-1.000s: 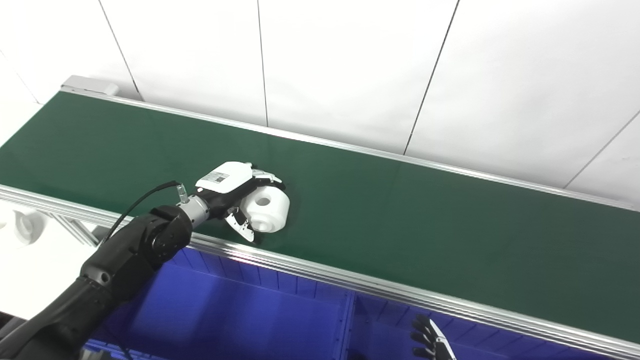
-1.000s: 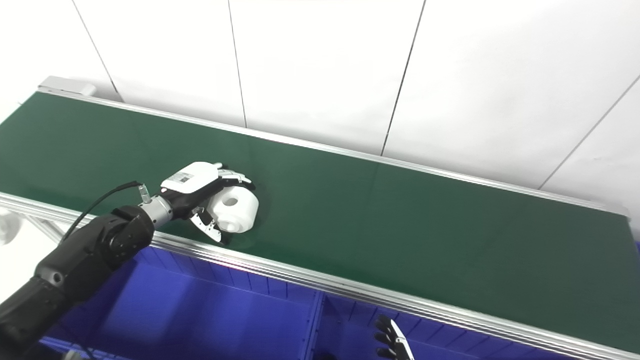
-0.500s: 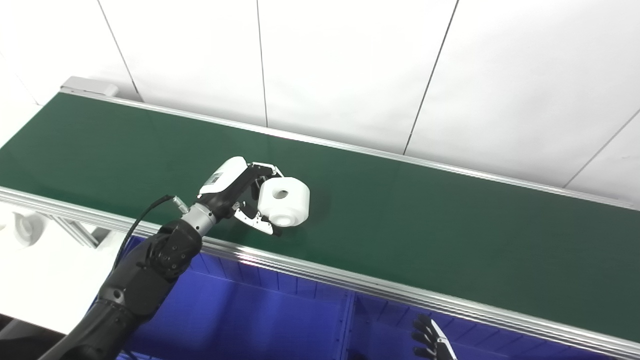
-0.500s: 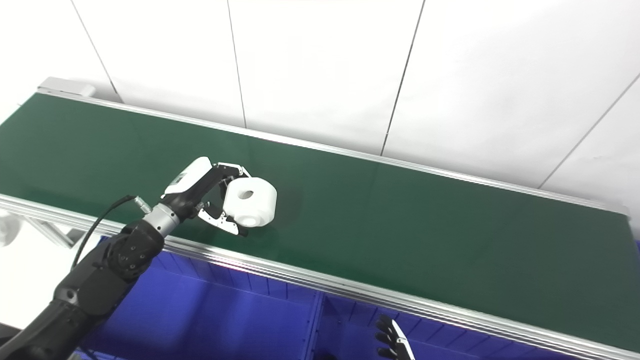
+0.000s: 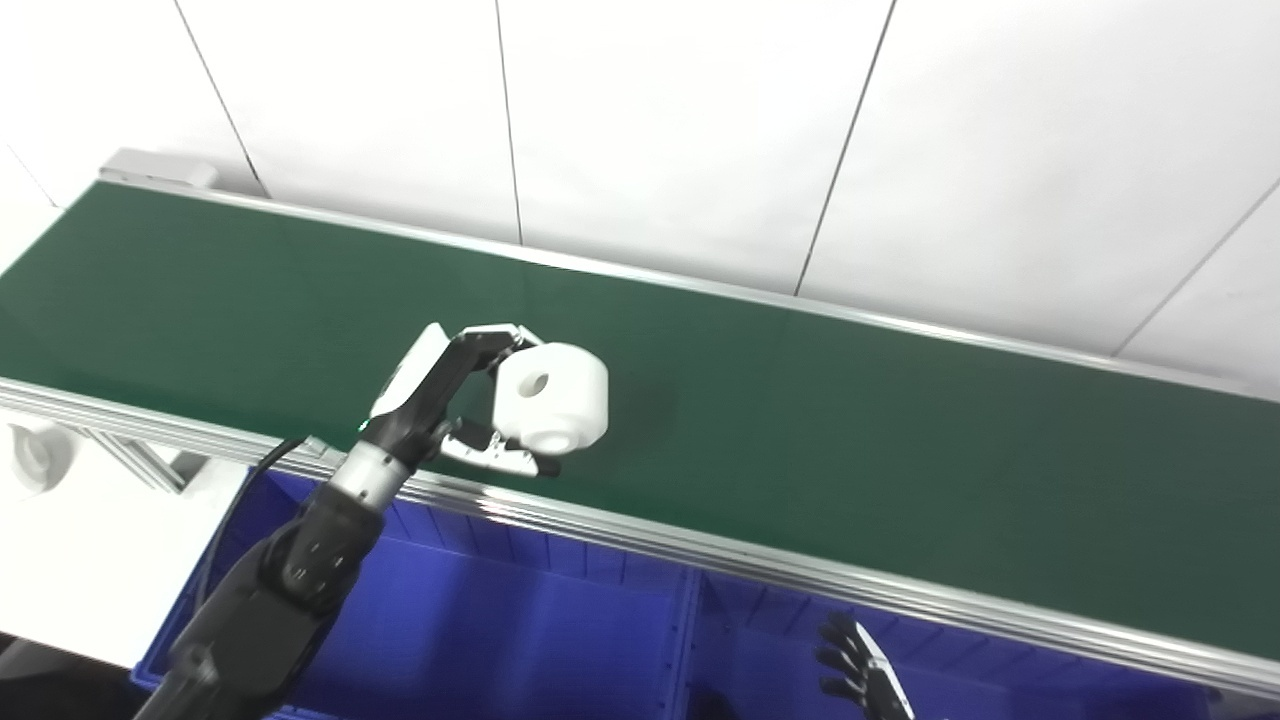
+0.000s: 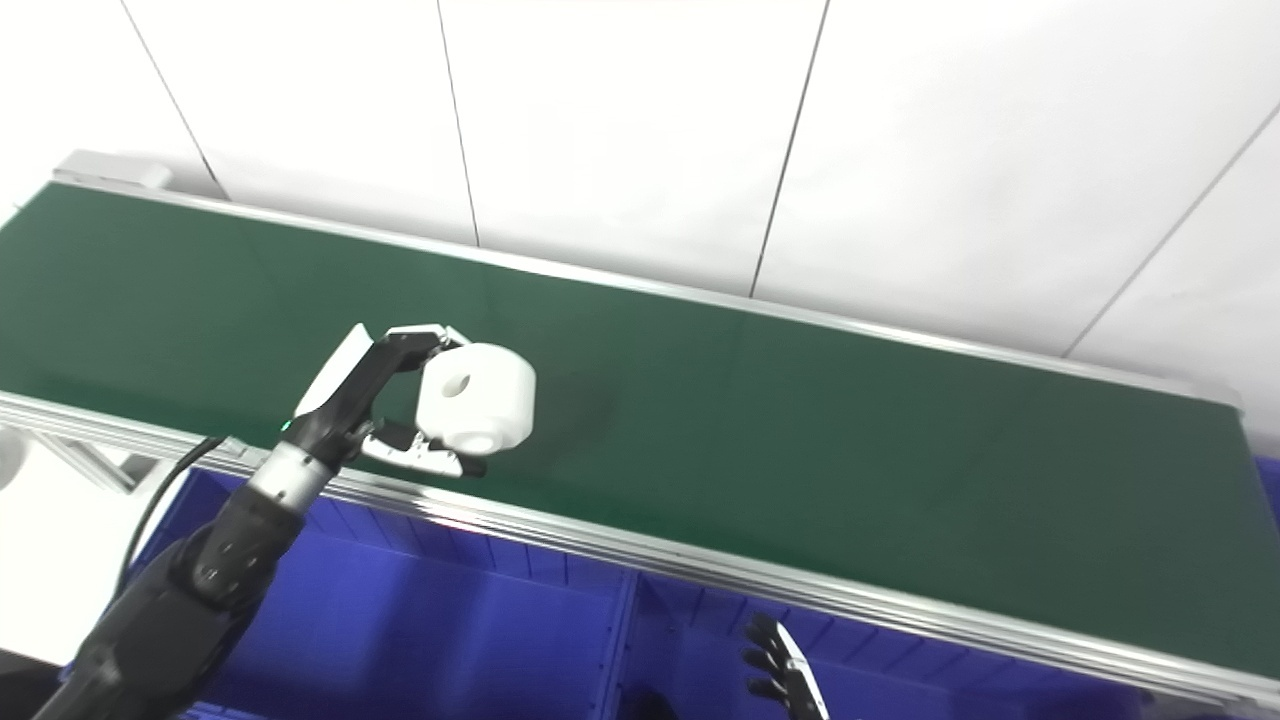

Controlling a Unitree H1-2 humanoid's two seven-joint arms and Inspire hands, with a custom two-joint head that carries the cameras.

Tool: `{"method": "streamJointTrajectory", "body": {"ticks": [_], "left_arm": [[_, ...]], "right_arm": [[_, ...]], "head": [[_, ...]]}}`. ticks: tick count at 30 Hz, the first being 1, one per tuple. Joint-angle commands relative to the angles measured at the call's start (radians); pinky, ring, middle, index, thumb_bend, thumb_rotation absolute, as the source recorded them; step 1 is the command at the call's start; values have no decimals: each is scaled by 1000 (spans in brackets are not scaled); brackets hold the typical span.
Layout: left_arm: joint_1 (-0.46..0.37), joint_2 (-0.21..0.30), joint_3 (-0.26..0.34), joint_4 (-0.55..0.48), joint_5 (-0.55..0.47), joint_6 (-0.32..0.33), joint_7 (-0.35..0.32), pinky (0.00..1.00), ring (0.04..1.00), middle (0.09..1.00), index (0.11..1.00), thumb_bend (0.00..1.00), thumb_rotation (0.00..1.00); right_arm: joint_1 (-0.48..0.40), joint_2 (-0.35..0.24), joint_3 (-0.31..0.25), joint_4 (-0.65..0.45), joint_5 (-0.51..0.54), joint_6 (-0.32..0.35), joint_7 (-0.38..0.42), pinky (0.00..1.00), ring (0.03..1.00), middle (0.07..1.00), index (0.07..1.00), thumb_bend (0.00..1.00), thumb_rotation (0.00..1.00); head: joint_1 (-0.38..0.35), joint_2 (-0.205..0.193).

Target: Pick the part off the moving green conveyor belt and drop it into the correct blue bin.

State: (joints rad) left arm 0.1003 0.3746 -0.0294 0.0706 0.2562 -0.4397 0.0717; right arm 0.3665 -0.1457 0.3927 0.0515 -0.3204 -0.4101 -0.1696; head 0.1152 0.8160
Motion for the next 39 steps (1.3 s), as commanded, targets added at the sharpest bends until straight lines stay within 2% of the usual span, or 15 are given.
{"method": "streamJointTrajectory", "body": {"ticks": [1, 5, 8, 10, 18, 22, 26, 28, 30, 31, 32, 33, 35, 37, 39], "left_arm": [[47, 6, -8, -47, -11, -30, 11, 355, 431, 502, 491, 497, 0], [136, -8, -30, -71, -4, -29, -16, 362, 436, 500, 488, 498, 0], [171, -3, -61, -65, 22, -30, -12, 442, 463, 490, 480, 499, 0], [191, -1, -80, -62, 41, -30, -17, 432, 464, 493, 478, 498, 0], [207, 50, -197, -16, 151, -30, 73, 401, 452, 496, 480, 498, 0], [205, 47, -196, 1, 207, -17, 44, 417, 450, 488, 492, 499, 0], [190, 42, -197, 23, 262, 14, 17, 440, 444, 480, 505, 498, 0], [176, 40, -201, 23, 295, 65, -11, 450, 431, 476, 519, 498, 0], [166, 32, -206, -5, 348, 157, -52, 464, 423, 485, 529, 497, 0], [163, 30, -210, -15, 371, 186, -64, 497, 527, 495, 513, 506, 0], [160, 28, -216, -23, 399, 210, -71, 536, 608, 606, 506, 504, 17], [159, 27, -220, -27, 416, 222, -74, 628, 717, 730, 668, 566, 5], [160, 21, -228, -34, 447, 243, -72, 714, 809, 846, 785, 626, 0], [162, 16, -234, -37, 474, 247, -54, 737, 833, 877, 814, 642, 0], [166, 8, -236, -37, 494, 243, -25, 826, 890, 943, 868, 694, 63]], "right_arm": [[13, 13, -9, -50, 4, -43, 15, 717, 806, 854, 889, 599, 457], [18, 23, -19, -71, 6, -19, 38, 722, 808, 853, 890, 612, 486], [21, 34, -29, -86, 4, -4, 53, 723, 808, 851, 889, 622, 496], [22, 43, -35, -93, -2, 2, 60, 720, 804, 846, 886, 622, 494], [34, 64, -52, -122, 2, 20, 93, 722, 803, 843, 885, 623, 487], [38, 72, -59, -129, -8, 31, 102, 721, 800, 840, 884, 622, 490], [38, 77, -62, -123, -10, 22, 106, 719, 799, 839, 883, 624, 493], [35, 77, -62, -119, -7, 18, 109, 719, 800, 841, 883, 624, 495], [31, 78, -62, -115, -9, 19, 112, 719, 802, 842, 884, 624, 493], [29, 78, -62, -113, -11, 19, 112, 718, 802, 843, 885, 624, 499], [27, 78, -61, -111, -13, 19, 113, 718, 803, 844, 886, 621, 499], [26, 79, -61, -109, -14, 18, 114, 719, 804, 845, 887, 617, 495], [24, 81, -62, -108, -12, 18, 117, 724, 805, 846, 887, 627, 508], [24, 82, -64, -107, -13, 18, 118, 725, 806, 846, 887, 630, 512], [25, 83, -66, -105, -12, 17, 119, 722, 805, 847, 886, 623, 499]], "head": [[-17, 19], [-61, 54], [-73, 64], [-82, 75], [-118, 103], [-113, 104], [-104, 101], [-96, 98], [-88, 92], [-88, 91], [-89, 90], [-89, 89], [-89, 85], [-90, 83], [-94, 80]]}}
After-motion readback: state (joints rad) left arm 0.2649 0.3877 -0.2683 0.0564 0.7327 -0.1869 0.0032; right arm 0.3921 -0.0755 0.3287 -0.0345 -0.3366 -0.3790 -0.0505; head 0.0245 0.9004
